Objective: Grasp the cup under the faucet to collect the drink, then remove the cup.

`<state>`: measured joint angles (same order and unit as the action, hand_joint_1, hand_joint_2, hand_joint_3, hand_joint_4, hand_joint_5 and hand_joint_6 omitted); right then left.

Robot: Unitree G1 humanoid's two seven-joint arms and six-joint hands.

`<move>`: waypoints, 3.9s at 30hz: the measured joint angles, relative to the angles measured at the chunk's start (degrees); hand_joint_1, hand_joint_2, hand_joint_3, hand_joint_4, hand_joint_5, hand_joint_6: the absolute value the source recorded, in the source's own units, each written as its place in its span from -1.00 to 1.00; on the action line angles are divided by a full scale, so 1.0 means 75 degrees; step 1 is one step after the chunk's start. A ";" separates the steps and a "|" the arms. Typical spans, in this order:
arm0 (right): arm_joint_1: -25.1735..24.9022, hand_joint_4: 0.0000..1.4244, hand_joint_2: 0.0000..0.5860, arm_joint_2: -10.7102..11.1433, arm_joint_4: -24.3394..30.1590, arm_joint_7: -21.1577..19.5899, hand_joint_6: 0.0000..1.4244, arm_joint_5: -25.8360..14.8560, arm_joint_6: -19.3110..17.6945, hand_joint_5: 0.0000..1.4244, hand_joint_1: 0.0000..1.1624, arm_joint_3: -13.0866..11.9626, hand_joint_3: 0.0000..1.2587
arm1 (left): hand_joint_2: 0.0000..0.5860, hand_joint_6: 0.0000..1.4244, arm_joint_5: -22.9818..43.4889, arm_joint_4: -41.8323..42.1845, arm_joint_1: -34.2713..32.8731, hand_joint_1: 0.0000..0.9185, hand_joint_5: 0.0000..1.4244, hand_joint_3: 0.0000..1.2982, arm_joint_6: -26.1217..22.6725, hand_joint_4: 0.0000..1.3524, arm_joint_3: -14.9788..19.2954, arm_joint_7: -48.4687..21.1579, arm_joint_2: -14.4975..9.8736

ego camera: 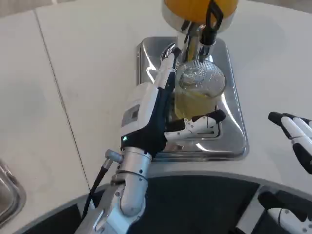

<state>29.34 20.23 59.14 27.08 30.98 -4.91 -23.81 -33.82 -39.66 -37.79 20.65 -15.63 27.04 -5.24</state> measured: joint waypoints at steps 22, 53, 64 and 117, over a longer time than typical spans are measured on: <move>-0.0447 -1.00 0.34 -0.0067 0.0006 0.0487 -0.89 -0.0303 0.0529 -0.95 -0.45 -0.0235 -1.00 | -0.80 1.00 -0.0413 -0.0499 -0.0481 0.37 0.93 0.43 -0.1200 0.65 -0.0586 0.1864 0.0935; -0.1047 -1.00 0.38 -0.0033 0.0011 0.0911 -0.87 -0.0193 0.0917 -0.93 -0.40 0.0317 -0.99 | -1.00 1.00 -0.0421 0.2058 0.1126 0.71 0.74 0.70 -0.1526 0.75 -0.0156 0.1402 -0.0567; -0.1142 -1.00 0.38 0.0059 0.0011 0.0895 -0.87 0.0145 0.1079 -0.93 -0.40 0.0620 -0.99 | -1.00 1.00 -0.0242 0.3701 0.2089 0.74 0.73 0.70 -0.1449 0.74 0.0591 0.0831 -0.1501; 0.1362 -1.00 0.54 0.0016 -0.1334 -0.1777 -0.98 0.0301 -0.4794 -1.00 -0.65 -0.0582 -1.00 | -1.00 1.00 0.0751 0.9535 0.7762 0.76 0.73 0.71 0.1207 0.74 0.2214 -0.2388 -0.1301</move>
<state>39.56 20.35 49.13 13.75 33.23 -40.87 -28.18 -28.19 31.85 20.43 29.70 0.98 9.13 -15.00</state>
